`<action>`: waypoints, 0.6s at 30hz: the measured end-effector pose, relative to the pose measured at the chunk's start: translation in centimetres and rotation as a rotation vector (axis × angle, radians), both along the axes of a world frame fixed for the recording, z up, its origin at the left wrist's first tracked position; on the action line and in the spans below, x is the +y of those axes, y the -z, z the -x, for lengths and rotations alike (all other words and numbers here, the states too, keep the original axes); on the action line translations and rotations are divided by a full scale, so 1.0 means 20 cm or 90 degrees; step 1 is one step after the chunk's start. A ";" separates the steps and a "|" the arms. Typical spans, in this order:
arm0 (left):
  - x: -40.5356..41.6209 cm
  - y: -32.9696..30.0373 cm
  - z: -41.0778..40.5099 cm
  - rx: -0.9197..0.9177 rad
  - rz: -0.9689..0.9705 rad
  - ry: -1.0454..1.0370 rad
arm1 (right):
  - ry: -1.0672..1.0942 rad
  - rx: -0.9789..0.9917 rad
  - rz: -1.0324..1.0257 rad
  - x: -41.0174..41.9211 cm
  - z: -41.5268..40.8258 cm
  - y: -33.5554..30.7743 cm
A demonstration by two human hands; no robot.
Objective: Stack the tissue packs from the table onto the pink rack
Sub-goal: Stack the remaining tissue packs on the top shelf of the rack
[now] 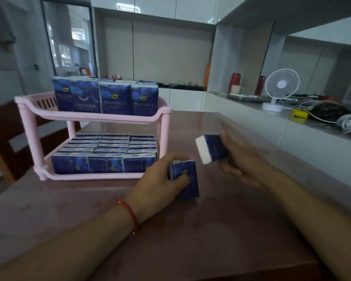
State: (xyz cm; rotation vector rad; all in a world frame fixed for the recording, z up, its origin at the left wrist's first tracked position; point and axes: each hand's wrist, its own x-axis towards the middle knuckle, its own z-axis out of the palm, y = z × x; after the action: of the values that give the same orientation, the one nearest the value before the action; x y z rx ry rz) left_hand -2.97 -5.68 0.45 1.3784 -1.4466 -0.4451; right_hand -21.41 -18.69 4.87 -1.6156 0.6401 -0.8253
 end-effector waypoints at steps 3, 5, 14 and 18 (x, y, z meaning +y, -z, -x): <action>0.03 0.01 0.00 -0.018 0.039 -0.017 | -0.089 -0.012 -0.023 0.08 -0.04 0.03; 0.05 0.02 -0.01 -0.014 0.055 -0.031 | -0.104 0.076 0.065 0.08 -0.06 0.06; 0.09 0.01 -0.02 -0.009 0.080 -0.054 | -0.148 0.305 0.358 0.11 -0.05 0.08; 0.12 -0.02 0.00 -0.087 0.108 -0.068 | -0.172 0.315 0.413 0.12 -0.03 0.05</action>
State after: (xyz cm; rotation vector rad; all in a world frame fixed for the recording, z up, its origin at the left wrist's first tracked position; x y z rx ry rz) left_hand -2.92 -3.27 0.82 1.3625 -1.4756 -0.1586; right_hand -20.87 -16.20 3.81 -2.4783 0.4939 -0.4426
